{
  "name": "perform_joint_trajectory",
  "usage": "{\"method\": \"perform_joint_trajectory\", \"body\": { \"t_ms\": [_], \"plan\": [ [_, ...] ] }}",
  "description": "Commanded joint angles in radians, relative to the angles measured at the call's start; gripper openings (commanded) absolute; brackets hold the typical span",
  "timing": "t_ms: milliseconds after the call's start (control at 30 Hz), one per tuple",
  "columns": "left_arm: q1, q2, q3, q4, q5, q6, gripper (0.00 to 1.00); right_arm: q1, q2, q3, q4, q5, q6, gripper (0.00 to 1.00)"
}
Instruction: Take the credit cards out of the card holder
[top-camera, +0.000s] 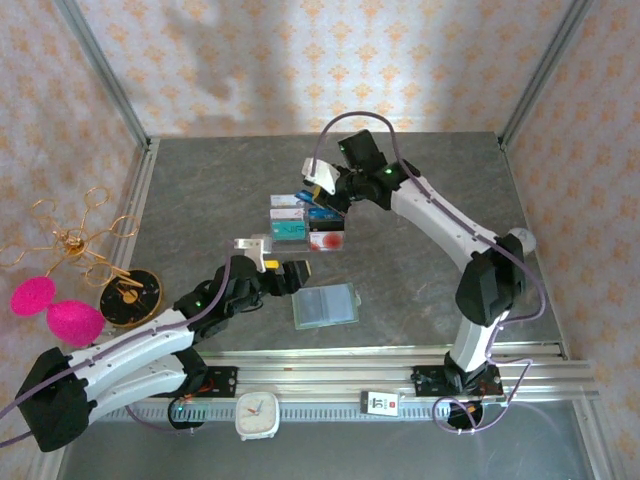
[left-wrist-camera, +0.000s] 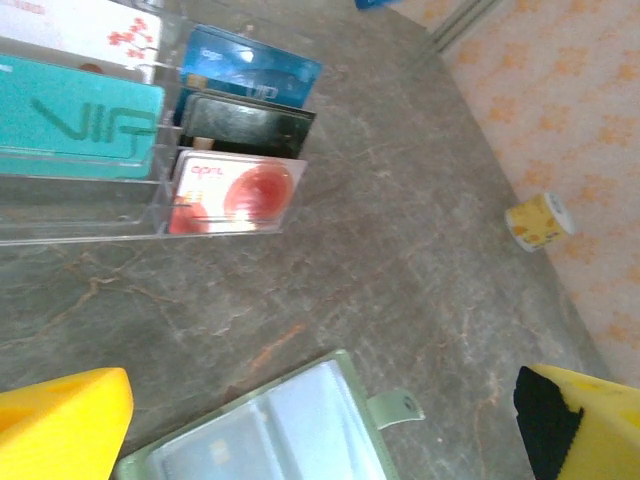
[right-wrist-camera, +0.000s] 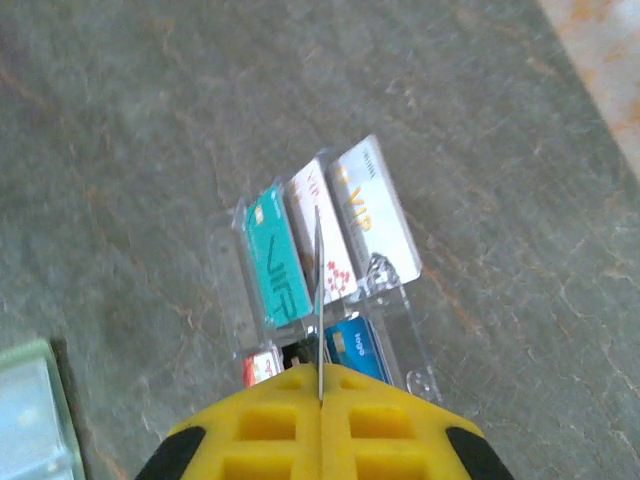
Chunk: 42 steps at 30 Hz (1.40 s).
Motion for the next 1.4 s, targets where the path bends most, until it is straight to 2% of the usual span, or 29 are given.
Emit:
{"method": "perform_joint_trajectory", "body": {
  "t_ms": [0,200,367,1367],
  "plan": [
    [0.025,-0.011,0.03,-0.062,-0.066,0.035,0.99,0.0,0.066,0.074,-0.137,0.028,-0.154,0.0],
    [0.073,-0.011,0.005,-0.064,-0.067,0.026,0.99,-0.003,0.122,0.088,-0.156,0.099,-0.25,0.0],
    [0.089,0.01,0.018,-0.066,-0.052,0.032,0.99,-0.016,0.14,0.109,-0.16,0.107,-0.287,0.0],
    [0.148,0.071,0.034,-0.086,-0.013,0.036,0.99,-0.026,0.197,0.088,-0.064,0.216,-0.316,0.0]
  ]
}}
